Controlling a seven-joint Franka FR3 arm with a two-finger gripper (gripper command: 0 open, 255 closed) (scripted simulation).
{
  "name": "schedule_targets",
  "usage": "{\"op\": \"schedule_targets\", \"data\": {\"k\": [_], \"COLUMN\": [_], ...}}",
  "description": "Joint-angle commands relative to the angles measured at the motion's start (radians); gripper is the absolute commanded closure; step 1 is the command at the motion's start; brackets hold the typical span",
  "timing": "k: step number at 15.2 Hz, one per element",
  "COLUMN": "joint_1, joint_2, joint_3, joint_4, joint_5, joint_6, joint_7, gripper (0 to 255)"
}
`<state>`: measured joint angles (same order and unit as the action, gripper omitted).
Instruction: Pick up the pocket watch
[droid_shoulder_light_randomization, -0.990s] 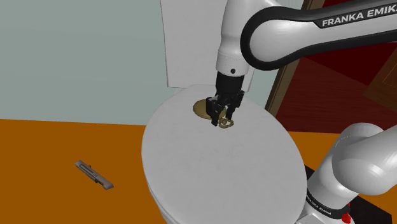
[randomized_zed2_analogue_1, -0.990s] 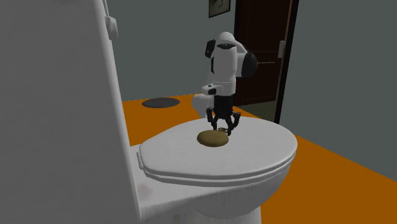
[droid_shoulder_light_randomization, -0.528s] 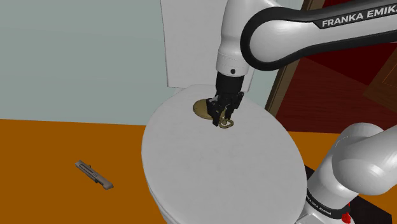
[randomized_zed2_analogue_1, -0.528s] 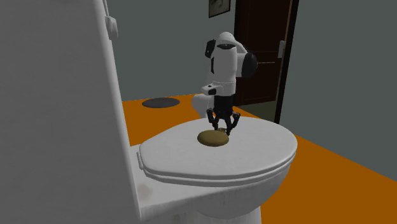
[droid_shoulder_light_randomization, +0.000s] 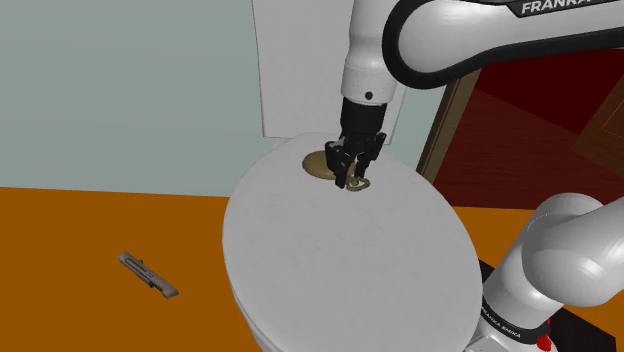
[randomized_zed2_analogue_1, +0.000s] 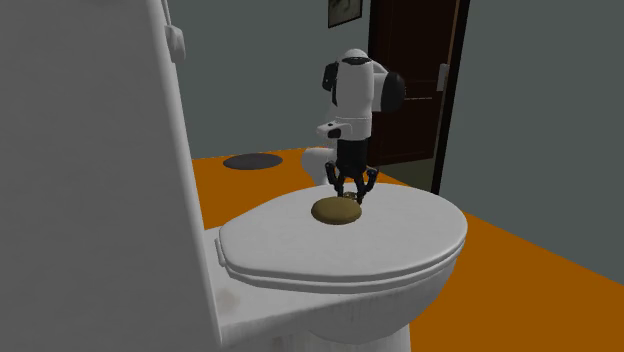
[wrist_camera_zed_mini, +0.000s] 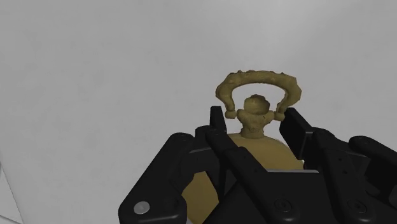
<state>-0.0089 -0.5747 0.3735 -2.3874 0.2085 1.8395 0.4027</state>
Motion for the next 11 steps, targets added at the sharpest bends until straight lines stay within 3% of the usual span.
{"op": "schedule_targets", "data": {"k": [1, 11], "joint_1": [-0.001, -0.008], "joint_2": [-0.004, -0.002], "joint_3": [-0.006, -0.022], "joint_4": [0.025, 0.135], "joint_5": [-0.004, -0.017], "joint_6": [-0.029, -0.137], "joint_7": [0.000, 0.004], "gripper": [255, 255]}}
